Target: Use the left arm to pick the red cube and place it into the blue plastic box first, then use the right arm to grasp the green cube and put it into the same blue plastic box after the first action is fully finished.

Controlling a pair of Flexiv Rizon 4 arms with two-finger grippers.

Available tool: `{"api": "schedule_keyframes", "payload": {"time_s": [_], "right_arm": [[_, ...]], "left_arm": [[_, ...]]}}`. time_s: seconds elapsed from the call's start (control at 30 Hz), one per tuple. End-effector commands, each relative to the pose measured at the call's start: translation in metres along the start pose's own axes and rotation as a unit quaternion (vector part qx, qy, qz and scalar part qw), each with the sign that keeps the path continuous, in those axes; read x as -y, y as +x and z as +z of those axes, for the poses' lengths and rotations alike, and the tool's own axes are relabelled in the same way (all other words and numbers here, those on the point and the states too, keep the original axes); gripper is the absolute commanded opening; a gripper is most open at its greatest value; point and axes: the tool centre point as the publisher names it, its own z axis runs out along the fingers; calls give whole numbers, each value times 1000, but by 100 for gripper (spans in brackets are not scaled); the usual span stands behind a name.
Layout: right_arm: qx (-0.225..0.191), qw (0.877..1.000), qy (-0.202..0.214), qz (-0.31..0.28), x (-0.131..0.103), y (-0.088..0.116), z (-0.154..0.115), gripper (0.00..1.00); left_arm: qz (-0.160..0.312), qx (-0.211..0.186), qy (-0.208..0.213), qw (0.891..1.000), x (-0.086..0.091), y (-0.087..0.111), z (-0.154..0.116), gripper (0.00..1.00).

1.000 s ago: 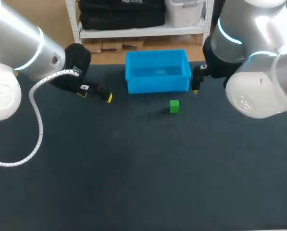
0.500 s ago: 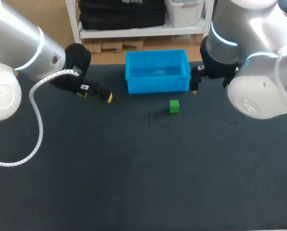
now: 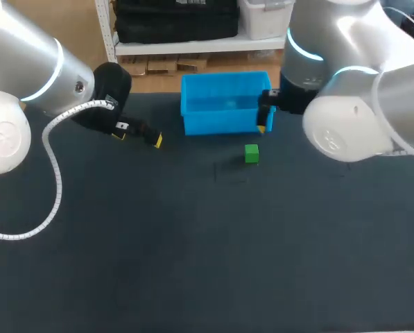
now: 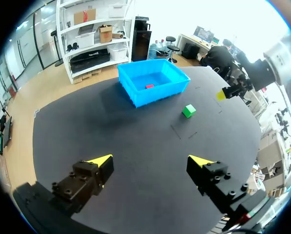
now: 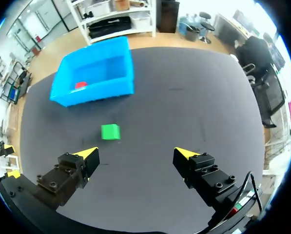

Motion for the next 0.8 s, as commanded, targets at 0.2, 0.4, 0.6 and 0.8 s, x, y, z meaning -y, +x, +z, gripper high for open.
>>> {"api": "schedule_keyframes", "payload": {"time_s": [0.2,0.4,0.6,0.8], "right_arm": [[30,998,-29,-41,-25,14,29,100],[40,997,-40,-48,-33,14,36,100],[40,997,-37,-56,-39,9,43,100],[36,997,-32,-60,-42,1,62,100]], "left_arm": [[0,1,1,1000,-1,1,-1,100],[0,1,1,1000,-1,1,-1,100],[0,1,1,1000,-1,1,-1,100],[0,1,1,1000,-1,1,-1,100]]}}
